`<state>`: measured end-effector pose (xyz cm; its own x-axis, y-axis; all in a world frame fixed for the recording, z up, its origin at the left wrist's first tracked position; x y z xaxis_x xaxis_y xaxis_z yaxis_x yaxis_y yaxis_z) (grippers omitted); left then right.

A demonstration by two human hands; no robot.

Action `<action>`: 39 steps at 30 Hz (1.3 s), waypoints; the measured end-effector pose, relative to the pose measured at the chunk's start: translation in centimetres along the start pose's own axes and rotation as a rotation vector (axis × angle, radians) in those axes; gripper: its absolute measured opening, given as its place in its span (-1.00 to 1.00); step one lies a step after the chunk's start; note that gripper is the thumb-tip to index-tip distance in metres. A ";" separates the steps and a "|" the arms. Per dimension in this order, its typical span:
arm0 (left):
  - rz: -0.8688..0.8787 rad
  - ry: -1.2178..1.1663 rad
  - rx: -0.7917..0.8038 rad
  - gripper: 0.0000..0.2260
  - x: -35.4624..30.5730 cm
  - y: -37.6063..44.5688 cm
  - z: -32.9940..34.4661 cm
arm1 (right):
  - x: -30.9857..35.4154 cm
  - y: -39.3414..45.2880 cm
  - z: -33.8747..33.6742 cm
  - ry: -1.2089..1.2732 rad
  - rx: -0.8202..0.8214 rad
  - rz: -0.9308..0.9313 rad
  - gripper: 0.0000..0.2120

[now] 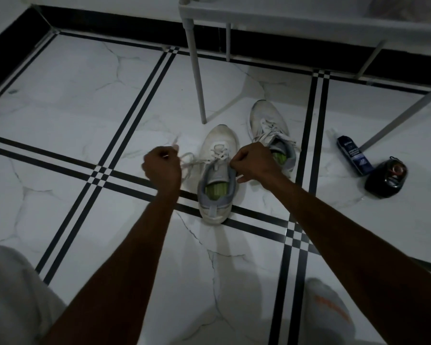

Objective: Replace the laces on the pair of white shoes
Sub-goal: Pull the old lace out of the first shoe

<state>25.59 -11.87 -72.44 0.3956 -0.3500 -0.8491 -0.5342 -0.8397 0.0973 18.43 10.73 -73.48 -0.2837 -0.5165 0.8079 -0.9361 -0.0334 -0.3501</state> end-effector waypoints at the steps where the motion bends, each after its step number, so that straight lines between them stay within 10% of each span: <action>1: -0.027 0.064 -0.013 -0.57 0.3 0.4 -0.4 | 0.0 0.0 -0.1 0.007 -0.007 0.000 -0.91; 4: 0.059 0.101 0.090 -0.17 -0.1 -1.1 -0.1 | 0.4 0.0 0.2 -0.017 -0.007 -0.030 -0.95; 8: 0.319 0.015 0.347 -0.60 -0.4 -5.3 1.9 | 0.8 0.2 0.4 -0.102 0.002 -0.040 -0.88; 12: 0.289 -0.098 0.277 -0.91 0.3 -4.4 1.9 | 1.3 0.1 0.0 -0.310 -0.138 -0.270 -0.73; 20: 0.154 -0.129 0.326 -0.85 1.3 -4.3 2.2 | 4.1 -1.5 4.6 -0.750 -0.117 -0.714 -0.79; 24: 0.181 -0.144 0.316 -0.84 1.2 -3.9 1.8 | 1.9 2.5 -1.6 -0.530 -0.480 -0.445 -0.87; 30: 0.164 -0.159 0.327 -0.81 0.8 -4.5 2.3 | 3.2 -0.7 4.2 -0.622 -0.107 -0.580 -0.77; 36: 0.193 -0.125 0.337 -0.85 0.8 -4.4 2.2 | 3.2 -1.3 5.1 -0.827 -0.082 -0.803 -0.72; 39: 0.209 -0.122 0.306 -0.85 1.0 -4.1 1.7 | 3.4 1.6 -0.2 -0.943 -0.384 -0.728 -0.70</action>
<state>26.89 -8.11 -74.59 0.1727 -0.4329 -0.8848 -0.7992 -0.5866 0.1310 15.92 9.07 -71.24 0.4352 -0.8992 0.0465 -0.8583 -0.3987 0.3232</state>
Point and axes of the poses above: each hand's wrist, its own y-axis towards the middle knuckle, its own z-axis out of the palm, x = y × z, the point moved 5 cm from there along y, towards the middle knuckle, and after that the axes turned 12 degrees about -x, right-handed, at the moved point
